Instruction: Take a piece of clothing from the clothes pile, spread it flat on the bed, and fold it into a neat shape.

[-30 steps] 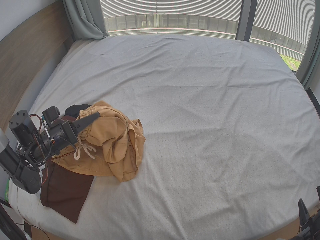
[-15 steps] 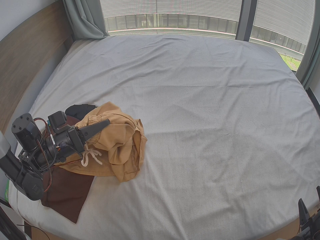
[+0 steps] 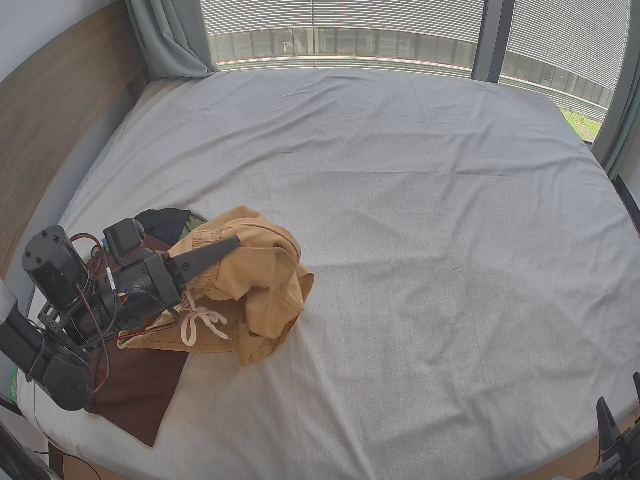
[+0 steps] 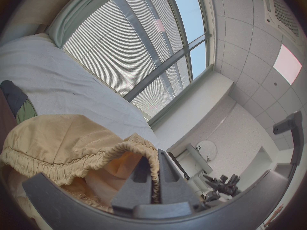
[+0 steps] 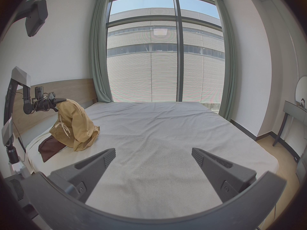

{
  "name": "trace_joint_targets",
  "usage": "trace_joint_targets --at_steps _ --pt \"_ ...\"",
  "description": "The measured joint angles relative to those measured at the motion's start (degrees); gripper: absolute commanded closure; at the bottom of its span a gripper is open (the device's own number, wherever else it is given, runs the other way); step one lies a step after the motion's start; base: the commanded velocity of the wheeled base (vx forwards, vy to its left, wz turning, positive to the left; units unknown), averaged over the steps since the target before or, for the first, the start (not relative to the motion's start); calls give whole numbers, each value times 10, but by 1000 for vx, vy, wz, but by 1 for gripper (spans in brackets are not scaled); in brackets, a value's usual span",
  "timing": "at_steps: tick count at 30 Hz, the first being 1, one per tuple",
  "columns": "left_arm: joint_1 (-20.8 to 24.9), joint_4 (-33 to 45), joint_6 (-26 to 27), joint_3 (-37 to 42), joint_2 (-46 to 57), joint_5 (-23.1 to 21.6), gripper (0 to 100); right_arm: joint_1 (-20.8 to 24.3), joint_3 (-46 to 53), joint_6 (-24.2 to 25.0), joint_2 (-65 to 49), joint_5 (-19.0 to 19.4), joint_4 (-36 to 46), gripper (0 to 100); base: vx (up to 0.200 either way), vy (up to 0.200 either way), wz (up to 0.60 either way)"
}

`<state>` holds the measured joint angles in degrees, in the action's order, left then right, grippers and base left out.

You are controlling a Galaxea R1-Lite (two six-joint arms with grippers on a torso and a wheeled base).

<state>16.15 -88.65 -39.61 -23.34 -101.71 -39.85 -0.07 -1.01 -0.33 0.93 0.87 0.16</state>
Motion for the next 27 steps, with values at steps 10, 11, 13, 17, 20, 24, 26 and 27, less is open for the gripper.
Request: trace_joint_targets --at_steps 10,11,13,17,20,24,26,27 --pt "64 10 -53 -53 18 139 100 0 0 0 0 0 0 0 0 0 0" --pt "72 14 -55 -58 19 142 100 0 0 0 0 0 0 0 0 0 0" --pt "82 20 -56 -66 20 145 100 0 0 0 0 0 0 0 0 0 0" --pt "104 33 -57 -83 21 165 100 0 0 0 0 0 0 0 0 0 0" --pt "122 48 -57 -98 21 193 100 0 0 0 0 0 0 0 0 0 0" --pt "149 63 -57 -121 20 234 100 0 0 0 0 0 0 0 0 0 0" --pt "163 67 -57 -134 17 248 100 0 0 0 0 0 0 0 0 0 0" --pt "170 68 -57 -141 14 255 100 0 0 0 0 0 0 0 0 0 0"
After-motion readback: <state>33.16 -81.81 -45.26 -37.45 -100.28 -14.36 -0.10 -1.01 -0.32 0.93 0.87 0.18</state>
